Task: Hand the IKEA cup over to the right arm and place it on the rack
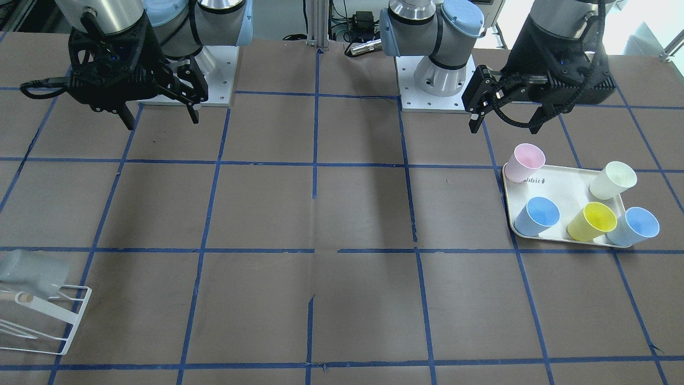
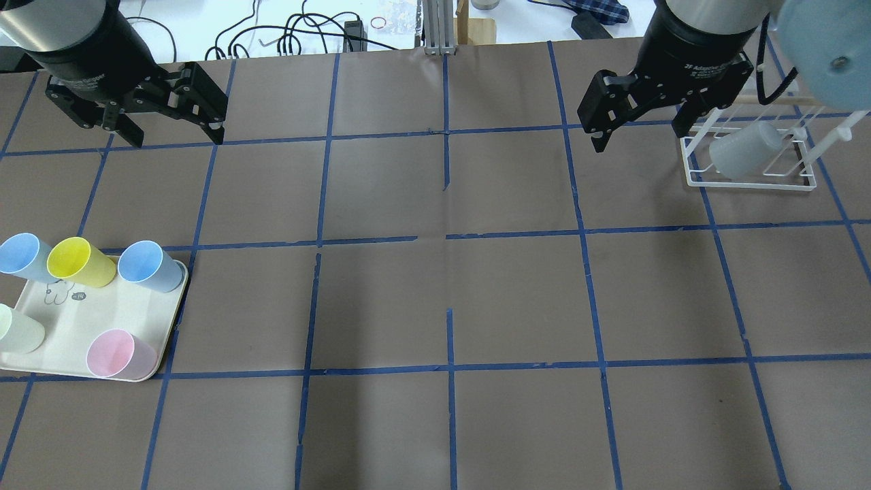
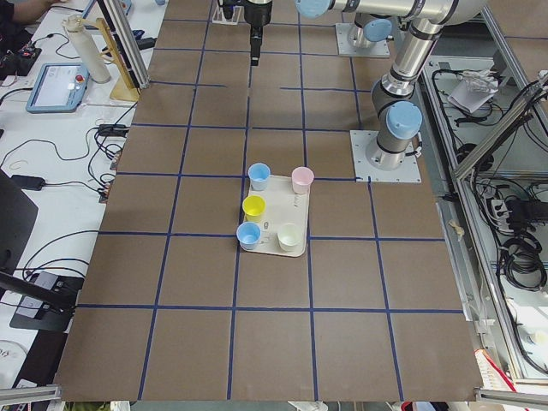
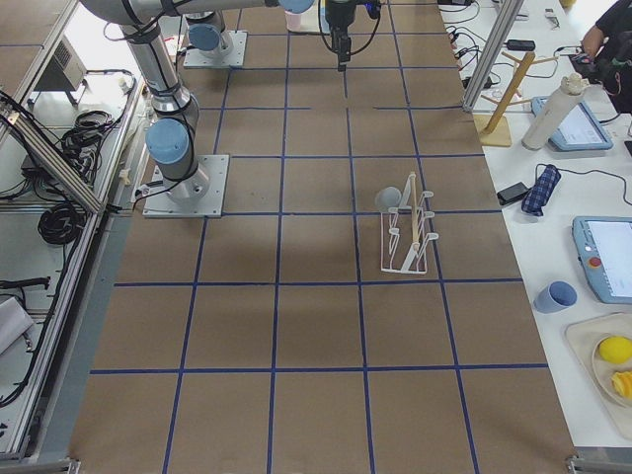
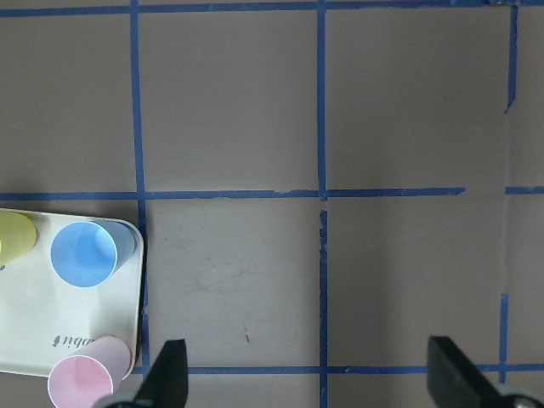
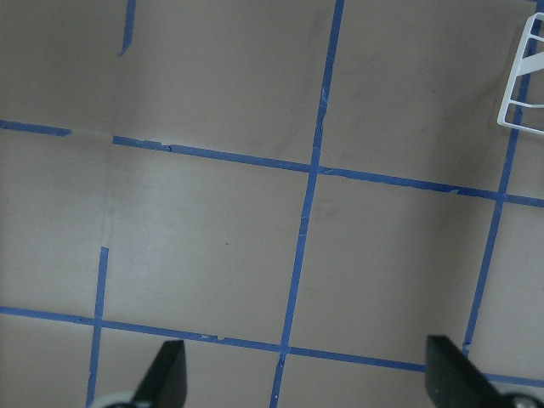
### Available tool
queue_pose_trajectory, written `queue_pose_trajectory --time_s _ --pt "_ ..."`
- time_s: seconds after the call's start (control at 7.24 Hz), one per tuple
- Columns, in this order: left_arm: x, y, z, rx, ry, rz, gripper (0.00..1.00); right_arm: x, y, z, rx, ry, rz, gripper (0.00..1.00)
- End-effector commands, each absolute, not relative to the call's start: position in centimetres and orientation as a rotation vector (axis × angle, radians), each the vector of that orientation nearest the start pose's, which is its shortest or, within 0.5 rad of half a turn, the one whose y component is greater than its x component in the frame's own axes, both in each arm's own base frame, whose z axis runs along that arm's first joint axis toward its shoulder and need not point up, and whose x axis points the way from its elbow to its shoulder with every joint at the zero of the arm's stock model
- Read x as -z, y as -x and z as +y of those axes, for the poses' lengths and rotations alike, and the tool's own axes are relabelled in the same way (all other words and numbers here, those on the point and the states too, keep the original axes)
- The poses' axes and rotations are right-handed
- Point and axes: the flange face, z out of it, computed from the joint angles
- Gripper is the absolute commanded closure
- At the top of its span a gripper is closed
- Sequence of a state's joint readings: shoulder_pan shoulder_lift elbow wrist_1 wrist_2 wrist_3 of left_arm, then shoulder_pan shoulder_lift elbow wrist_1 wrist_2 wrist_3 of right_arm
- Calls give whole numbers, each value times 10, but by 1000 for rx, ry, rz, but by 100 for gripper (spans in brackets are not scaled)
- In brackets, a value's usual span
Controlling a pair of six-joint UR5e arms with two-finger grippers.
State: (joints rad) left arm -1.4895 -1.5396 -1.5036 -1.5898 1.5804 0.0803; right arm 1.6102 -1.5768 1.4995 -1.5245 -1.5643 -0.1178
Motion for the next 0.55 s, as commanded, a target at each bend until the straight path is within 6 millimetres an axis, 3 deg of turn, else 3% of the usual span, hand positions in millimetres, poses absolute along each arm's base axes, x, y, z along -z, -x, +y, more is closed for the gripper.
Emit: queue_pose_trajectory --time_s 0.0,0.41 --pt "-531 92 -496 113 1 3121 0 -520 -153 -487 46 248 3128 0" --pt "-530 91 -505 113 3 3121 0 -521 -153 -488 51 248 3127 0"
